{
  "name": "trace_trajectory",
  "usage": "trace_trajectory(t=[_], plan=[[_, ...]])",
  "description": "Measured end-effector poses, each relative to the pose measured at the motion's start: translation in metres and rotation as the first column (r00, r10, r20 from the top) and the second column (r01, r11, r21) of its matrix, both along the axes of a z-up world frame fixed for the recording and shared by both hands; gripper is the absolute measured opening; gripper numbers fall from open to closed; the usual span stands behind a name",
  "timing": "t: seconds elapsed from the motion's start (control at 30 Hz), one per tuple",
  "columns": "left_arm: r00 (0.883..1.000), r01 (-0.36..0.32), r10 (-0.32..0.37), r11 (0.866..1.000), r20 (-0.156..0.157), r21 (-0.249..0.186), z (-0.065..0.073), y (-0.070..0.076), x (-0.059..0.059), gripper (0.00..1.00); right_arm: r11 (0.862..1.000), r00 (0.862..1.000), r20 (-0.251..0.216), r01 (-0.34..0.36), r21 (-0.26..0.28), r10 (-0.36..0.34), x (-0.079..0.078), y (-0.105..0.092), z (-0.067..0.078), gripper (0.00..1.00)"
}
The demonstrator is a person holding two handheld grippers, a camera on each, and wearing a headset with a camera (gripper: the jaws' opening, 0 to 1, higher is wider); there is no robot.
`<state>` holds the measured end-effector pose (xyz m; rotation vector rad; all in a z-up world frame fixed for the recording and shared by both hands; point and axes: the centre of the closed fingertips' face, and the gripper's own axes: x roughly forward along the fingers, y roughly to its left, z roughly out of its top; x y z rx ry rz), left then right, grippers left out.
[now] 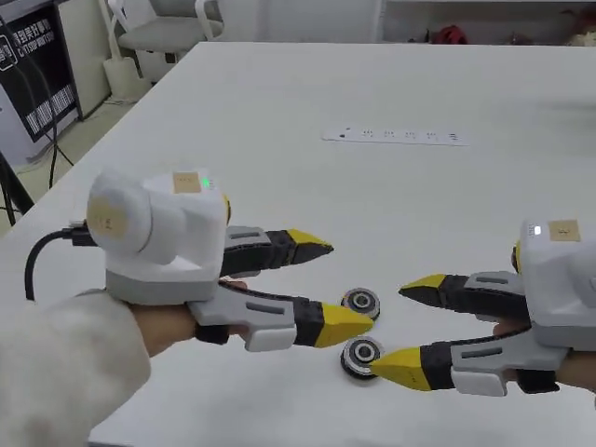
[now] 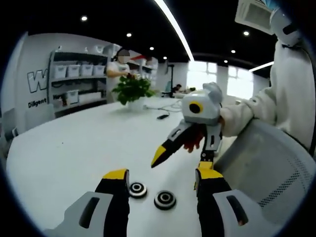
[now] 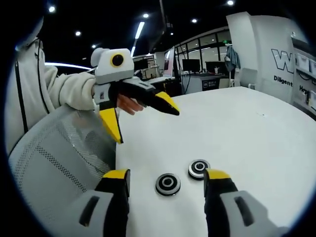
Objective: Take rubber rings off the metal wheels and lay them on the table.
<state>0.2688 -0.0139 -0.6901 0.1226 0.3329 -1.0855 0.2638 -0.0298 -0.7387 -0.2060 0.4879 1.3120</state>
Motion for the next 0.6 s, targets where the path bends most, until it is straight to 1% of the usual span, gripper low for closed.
trace_trajectory(t=[0.03, 0.13, 0.23, 0.3, 0.37, 0.4, 0.47, 0.6], plan=[[1.000, 0.013, -0.013, 1.000, -0.008, 0.007, -0.004, -0.003, -0.002, 0.54, 1.000, 1.000, 0.002, -0.002, -0.003, 0.002, -0.001, 0.001, -0.002, 0.57], [0.999, 0.042, -0.041, 0.999, -0.019, 0.025, -0.012, -0.009, -0.007, 0.52, 1.000, 1.000, 0.002, -0.003, -0.009, 0.003, -0.001, 0.002, -0.008, 0.56], [0.999, 0.046, -0.045, 0.998, -0.026, 0.032, -0.018, -0.011, -0.007, 0.50, 1.000, 1.000, 0.005, -0.009, -0.010, 0.009, -0.002, 0.002, -0.013, 0.54], [0.998, 0.050, -0.048, 0.998, -0.040, 0.041, -0.025, -0.013, -0.007, 0.48, 1.000, 1.000, -0.019, -0.018, -0.019, 0.017, -0.004, 0.002, -0.020, 0.51], [0.997, 0.058, -0.055, 0.997, -0.047, 0.053, -0.031, -0.014, -0.008, 0.46, 1.000, 1.000, -0.021, -0.020, -0.022, 0.019, -0.005, 0.002, -0.024, 0.49], [0.997, 0.062, -0.058, 0.996, -0.055, 0.068, -0.036, -0.015, -0.009, 0.45, 0.999, 1.000, -0.021, -0.022, -0.027, 0.021, -0.005, 0.002, -0.027, 0.49], [0.995, 0.070, -0.065, 0.994, -0.073, 0.078, -0.043, -0.016, -0.009, 0.43, 0.999, 0.999, -0.028, -0.027, -0.038, 0.026, -0.006, 0.002, -0.032, 0.47], [0.994, 0.078, -0.072, 0.994, -0.081, 0.081, -0.050, -0.019, -0.008, 0.40, 0.999, 0.999, -0.035, -0.022, -0.044, 0.020, -0.005, 0.000, -0.038, 0.42]])
